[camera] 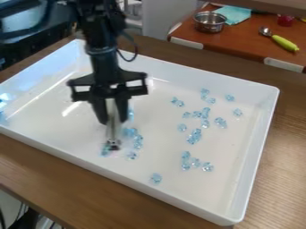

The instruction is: Sweep into pile

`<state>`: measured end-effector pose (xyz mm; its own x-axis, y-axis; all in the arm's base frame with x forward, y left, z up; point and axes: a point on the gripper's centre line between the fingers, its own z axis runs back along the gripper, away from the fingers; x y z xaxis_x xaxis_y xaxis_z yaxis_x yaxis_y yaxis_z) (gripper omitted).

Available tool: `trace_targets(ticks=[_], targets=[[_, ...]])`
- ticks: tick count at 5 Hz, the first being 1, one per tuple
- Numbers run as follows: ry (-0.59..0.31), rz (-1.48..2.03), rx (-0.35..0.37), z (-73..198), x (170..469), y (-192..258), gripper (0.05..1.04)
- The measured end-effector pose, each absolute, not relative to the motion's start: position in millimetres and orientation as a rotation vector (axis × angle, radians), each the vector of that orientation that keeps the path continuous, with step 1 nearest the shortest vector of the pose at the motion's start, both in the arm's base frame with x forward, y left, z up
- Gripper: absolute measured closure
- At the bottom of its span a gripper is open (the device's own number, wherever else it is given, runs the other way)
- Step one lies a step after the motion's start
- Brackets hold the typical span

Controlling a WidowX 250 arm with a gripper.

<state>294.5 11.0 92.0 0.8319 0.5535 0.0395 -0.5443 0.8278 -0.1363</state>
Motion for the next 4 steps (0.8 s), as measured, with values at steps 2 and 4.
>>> trace_targets(ticks=[2,4], targets=[[-0.059,0.606,-0.143,93,316,-34,0.746],[-0.066,0.63,-0.159,94,348,-71,0.746]])
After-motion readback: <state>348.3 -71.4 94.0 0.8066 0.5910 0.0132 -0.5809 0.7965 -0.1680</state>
